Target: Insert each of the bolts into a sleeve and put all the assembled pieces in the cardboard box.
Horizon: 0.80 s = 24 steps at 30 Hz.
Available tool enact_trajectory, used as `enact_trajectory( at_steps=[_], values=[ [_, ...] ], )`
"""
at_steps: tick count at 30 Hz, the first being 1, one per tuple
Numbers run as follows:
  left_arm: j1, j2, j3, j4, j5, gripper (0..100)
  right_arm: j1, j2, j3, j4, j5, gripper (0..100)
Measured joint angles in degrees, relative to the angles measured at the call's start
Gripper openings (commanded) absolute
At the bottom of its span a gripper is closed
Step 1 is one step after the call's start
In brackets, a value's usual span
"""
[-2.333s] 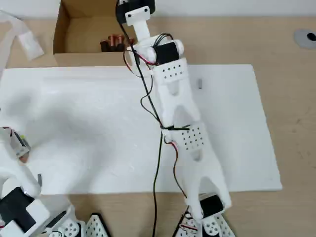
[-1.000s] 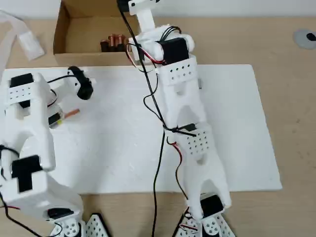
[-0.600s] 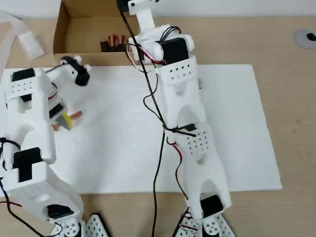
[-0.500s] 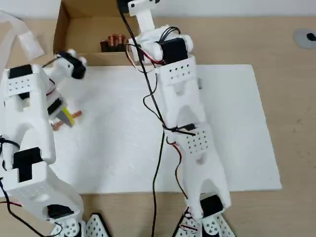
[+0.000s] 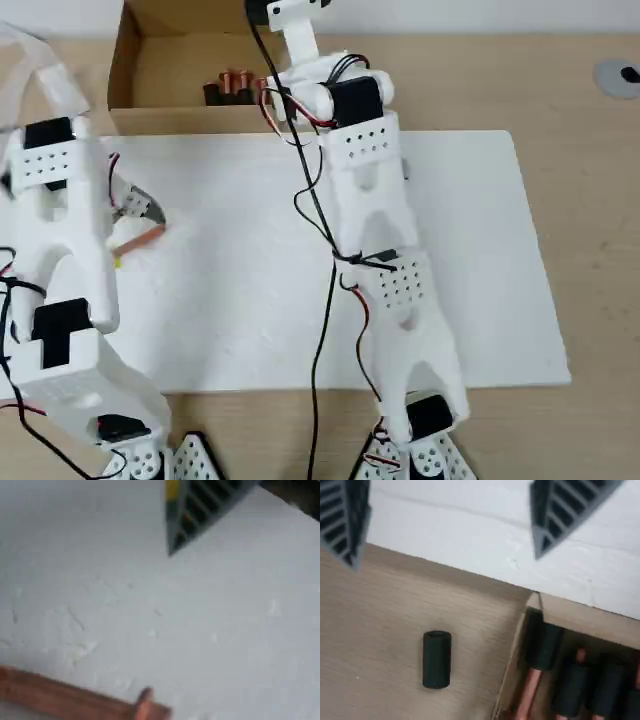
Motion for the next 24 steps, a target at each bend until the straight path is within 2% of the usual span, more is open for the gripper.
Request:
enact_trajectory(
  at_steps=[3, 10, 18, 24],
  values=[
    [0.2, 0.0, 0.0, 0.0, 12.7, 32, -0.2, 0.0, 0.0, 0.0, 0.0, 26.1],
    [-0.3, 0.0, 2.1, 0.0, 30.9, 32, -0.2, 0.3, 0.0, 0.0, 0.0, 26.1],
    [-6.7, 2.8, 2.6, -1.2, 34.3, 32, -0.2, 0.4, 0.0, 0.0, 0.0, 26.1],
    [-7.1, 11.3, 2.4, -3.0, 34.3, 32, -0.2, 0.4, 0.0, 0.0, 0.0, 26.1]
  ],
)
